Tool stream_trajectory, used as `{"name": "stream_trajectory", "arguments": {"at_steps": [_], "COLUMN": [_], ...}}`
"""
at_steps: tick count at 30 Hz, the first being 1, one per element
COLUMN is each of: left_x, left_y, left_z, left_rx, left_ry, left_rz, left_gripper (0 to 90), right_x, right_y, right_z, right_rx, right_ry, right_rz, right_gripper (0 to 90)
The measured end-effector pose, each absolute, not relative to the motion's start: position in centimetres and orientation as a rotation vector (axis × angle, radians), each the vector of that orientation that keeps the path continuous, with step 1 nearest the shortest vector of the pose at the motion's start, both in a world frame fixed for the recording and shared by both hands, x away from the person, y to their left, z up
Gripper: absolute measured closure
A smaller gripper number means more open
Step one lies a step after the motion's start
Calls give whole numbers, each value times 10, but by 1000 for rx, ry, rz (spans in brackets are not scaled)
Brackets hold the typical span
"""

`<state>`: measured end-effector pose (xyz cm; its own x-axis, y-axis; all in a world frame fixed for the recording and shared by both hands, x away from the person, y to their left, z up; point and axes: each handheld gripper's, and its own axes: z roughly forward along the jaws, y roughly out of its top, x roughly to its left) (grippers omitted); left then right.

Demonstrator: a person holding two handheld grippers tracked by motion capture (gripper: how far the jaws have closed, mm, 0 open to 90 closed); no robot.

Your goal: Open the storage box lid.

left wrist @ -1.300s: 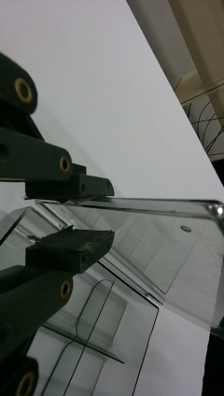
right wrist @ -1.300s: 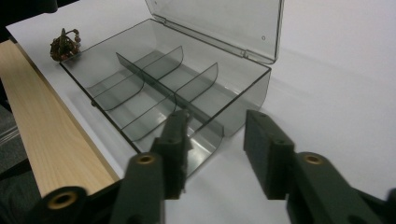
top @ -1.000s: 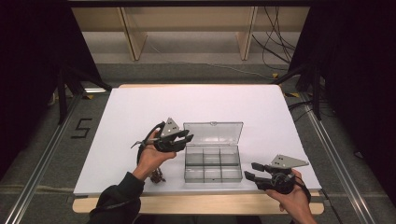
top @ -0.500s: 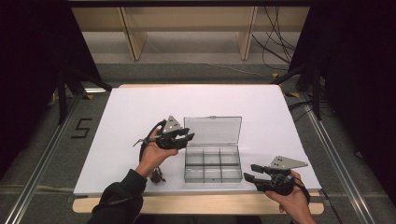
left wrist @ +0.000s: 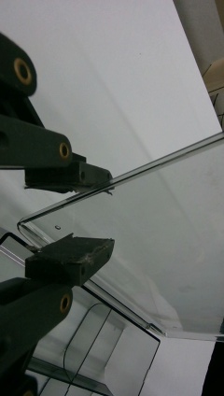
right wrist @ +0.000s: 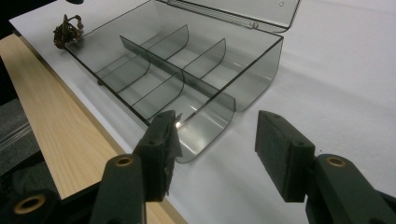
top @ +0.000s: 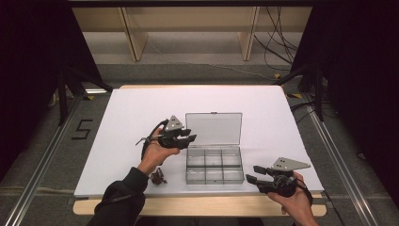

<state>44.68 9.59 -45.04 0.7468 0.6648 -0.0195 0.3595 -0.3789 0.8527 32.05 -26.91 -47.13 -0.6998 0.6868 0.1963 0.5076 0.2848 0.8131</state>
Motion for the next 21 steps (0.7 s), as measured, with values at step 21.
{"name": "stream_trajectory", "arguments": {"at_steps": [21], "left_x": [449], "left_y": [97], "left_z": [-460], "left_rx": [2009], "left_ry": [788], "left_rz": [349], "left_gripper": [626], "right_x": [322], "right_y": [-270], "right_z": [-472], "right_rx": [1087], "right_ry": [2346], "right_rz": [1376], "right_gripper": [489]}}
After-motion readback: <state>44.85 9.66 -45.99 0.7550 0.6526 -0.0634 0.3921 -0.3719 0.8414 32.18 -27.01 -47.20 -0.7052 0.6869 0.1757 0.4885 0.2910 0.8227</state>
